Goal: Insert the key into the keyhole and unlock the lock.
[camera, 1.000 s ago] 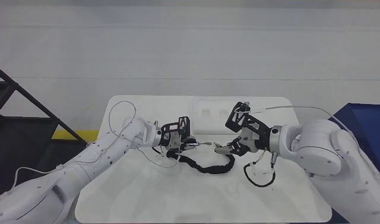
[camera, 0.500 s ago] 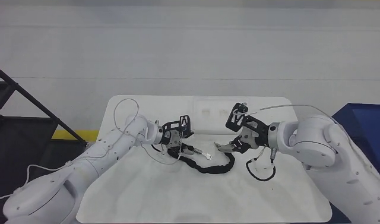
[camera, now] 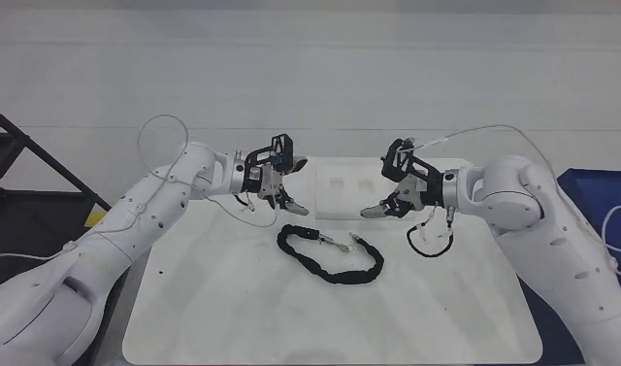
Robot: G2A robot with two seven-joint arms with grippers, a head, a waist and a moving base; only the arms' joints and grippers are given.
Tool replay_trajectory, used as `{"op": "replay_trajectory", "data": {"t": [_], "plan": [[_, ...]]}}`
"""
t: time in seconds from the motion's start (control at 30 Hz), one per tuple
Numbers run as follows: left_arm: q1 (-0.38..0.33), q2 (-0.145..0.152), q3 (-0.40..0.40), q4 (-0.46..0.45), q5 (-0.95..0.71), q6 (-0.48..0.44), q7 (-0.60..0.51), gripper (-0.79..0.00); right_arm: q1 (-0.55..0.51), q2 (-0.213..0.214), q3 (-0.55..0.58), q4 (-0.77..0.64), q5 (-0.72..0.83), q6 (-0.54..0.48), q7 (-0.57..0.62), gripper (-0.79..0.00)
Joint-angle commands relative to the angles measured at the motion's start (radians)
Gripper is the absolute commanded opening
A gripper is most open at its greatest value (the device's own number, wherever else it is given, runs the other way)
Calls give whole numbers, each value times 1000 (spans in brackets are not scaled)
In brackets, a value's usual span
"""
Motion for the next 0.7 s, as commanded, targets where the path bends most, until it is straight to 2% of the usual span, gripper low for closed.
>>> {"op": "replay_trajectory", "data": {"t": [0.0,0.17,0.3,0.5,0.67], "plan": [[-28,23,10,-23,-46,0,-16,0,35,-7,-11,41,39,-42,-22,0],[-131,69,56,-61,-214,0,-146,0,130,-23,-33,119,69,-106,-51,0],[-198,85,96,-68,-385,0,-241,0,189,-34,-51,160,75,-124,-59,0],[-272,79,146,-35,-540,0,-331,0,248,-50,-80,228,86,-146,-91,0],[-303,72,168,-10,-591,0,-346,0,266,-57,-90,252,85,-167,-112,0]]}}
